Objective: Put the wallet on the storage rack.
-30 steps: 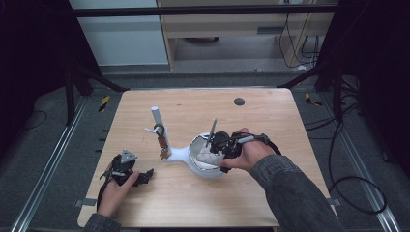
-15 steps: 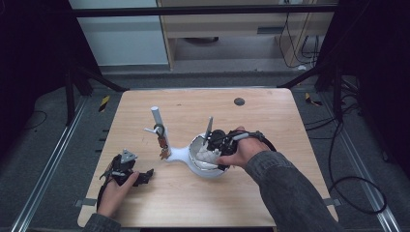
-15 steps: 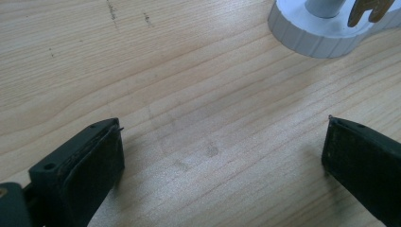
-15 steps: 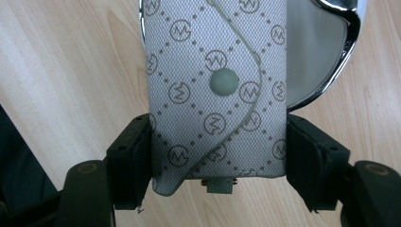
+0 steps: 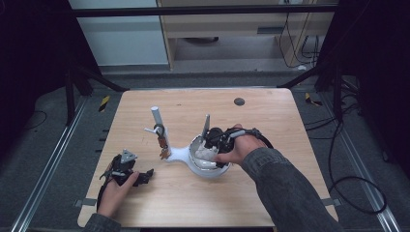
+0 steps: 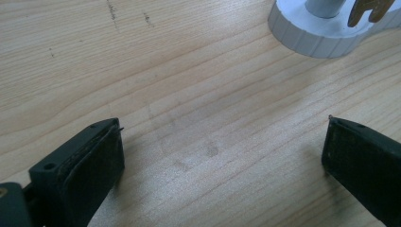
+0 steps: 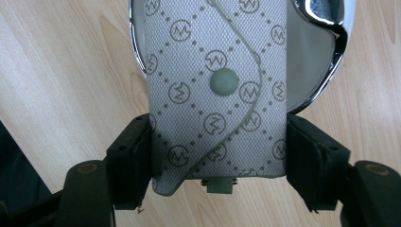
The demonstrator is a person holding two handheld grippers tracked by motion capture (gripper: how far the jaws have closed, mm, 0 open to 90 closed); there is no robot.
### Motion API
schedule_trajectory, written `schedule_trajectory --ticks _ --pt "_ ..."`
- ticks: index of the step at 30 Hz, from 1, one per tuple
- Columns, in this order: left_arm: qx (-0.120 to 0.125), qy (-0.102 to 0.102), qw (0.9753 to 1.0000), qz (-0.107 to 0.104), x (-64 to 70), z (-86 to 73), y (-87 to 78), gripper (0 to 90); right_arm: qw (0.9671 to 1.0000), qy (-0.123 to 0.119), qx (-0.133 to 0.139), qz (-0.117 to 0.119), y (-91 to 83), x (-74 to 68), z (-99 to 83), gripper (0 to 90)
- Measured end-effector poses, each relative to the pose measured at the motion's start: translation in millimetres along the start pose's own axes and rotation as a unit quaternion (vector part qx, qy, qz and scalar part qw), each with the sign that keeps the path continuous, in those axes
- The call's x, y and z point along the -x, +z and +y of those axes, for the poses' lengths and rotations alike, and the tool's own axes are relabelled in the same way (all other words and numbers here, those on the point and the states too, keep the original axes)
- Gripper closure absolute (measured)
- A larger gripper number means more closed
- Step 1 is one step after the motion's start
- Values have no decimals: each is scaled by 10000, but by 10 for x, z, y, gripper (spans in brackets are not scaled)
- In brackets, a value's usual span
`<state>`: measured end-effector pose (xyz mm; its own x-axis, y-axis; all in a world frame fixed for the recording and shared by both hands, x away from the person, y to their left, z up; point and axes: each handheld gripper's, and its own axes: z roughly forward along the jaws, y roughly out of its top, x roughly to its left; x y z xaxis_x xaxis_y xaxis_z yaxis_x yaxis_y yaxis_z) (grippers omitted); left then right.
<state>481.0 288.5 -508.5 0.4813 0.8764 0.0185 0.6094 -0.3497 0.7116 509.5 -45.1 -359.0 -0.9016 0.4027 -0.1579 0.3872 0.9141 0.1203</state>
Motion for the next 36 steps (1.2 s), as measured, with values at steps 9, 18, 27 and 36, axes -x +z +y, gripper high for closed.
schedule_trajectory --ticks 9,18,27,36 --pt "0 1 10000 0 0 0 0 0 10000 -47 -2 38 25 -3 33 313" --pt "1 1 10000 -1 0 0 0 0 10000 7 -3 34 65 19 67 312" --pt "0 1 10000 -1 0 0 0 0 10000 -16 57 30 104 22 92 311" --pt "3 2 10000 3 0 0 0 0 9999 84 137 18 138 53 85 311"
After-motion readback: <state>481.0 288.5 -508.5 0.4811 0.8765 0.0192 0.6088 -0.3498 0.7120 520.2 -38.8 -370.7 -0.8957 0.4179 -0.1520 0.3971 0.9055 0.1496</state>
